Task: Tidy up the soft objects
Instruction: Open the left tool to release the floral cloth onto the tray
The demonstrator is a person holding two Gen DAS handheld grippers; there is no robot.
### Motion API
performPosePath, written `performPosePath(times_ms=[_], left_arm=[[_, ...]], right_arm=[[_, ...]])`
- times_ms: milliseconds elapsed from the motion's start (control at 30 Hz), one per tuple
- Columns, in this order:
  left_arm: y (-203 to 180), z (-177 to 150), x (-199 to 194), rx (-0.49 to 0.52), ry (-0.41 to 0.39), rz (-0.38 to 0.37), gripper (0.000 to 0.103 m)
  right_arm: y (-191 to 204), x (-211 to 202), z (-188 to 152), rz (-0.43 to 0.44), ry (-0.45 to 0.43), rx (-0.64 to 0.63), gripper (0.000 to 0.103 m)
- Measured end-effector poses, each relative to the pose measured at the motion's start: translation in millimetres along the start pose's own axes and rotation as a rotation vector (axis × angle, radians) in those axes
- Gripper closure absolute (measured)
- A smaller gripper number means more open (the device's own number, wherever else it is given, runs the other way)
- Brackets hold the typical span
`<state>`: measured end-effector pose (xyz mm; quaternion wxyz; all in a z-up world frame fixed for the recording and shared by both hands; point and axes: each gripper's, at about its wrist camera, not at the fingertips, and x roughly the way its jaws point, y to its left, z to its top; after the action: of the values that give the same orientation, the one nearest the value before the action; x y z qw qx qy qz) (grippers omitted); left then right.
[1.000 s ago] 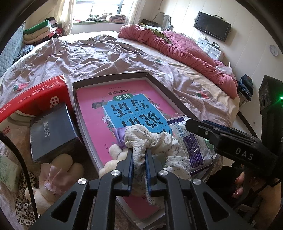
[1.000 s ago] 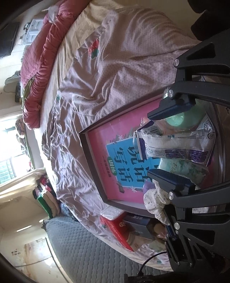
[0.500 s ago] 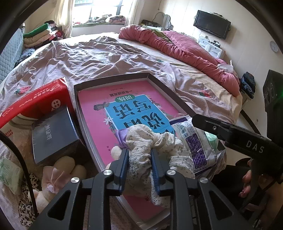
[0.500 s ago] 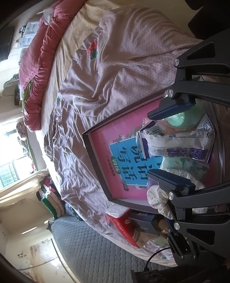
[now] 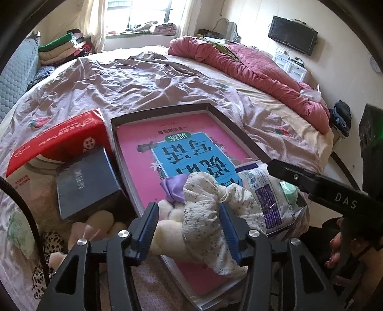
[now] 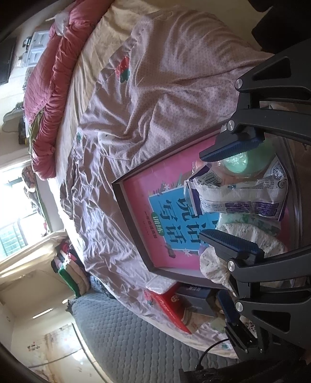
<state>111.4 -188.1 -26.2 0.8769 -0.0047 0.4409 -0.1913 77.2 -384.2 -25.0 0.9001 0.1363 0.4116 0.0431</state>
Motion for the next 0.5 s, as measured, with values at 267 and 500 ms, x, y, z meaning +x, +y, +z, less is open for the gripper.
performPosePath(times_ms=[267,500], left_arm=[[-0.7,0.2,-13.5,0.010,-0.022,0.055,0.040],[-1.7,-0.2,-25.1,0.026,-0.046,0.097,0.036]], right_arm=[[1.2,-6.9,1.6,-0.003,-0.013,-0.012,0.042],[9.3,-10.1,1.1,-0.013,-0.009,-0.050,0.041]])
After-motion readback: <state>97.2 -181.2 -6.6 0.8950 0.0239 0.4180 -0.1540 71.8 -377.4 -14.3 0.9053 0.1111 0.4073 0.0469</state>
